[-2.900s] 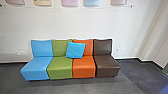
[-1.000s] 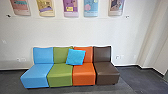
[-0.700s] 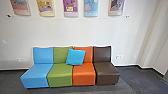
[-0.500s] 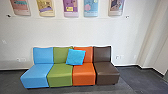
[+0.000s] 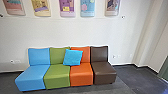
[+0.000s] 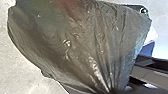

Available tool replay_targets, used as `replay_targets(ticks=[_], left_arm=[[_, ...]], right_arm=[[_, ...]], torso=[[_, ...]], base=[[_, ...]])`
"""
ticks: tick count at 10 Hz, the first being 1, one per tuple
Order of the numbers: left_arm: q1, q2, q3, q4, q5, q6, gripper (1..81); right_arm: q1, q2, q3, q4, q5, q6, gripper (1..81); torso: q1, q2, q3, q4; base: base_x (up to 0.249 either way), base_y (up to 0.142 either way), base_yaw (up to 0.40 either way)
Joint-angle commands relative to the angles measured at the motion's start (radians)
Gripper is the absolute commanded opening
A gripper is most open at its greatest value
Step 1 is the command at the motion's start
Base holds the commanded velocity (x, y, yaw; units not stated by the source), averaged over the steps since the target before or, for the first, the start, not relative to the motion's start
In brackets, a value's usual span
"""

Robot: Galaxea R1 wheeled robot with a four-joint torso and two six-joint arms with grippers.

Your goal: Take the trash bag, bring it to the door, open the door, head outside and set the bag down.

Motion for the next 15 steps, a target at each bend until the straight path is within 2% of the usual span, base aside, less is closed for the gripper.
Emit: replay_targets(ticks=[1,15], left_arm=[[-0.055,-0.001,-0.002,0.005,0.071,0.005,1.0],[-0.055,0.005,-0.004,0.006,0.071,0.005,1.0]], right_arm=[[0.041,0.000,0.009,-0.008,-0.058,-0.002,81.1],[0.037,0.004,0.006,-0.019,-0.058,0.000,81.1]], torso=[[0.000,0.000,0.000,0.000],[0.000,0.000,0.000,0.000]], base=[[0.000,0.000,-0.206],[0.000,0.000,-0.247]])
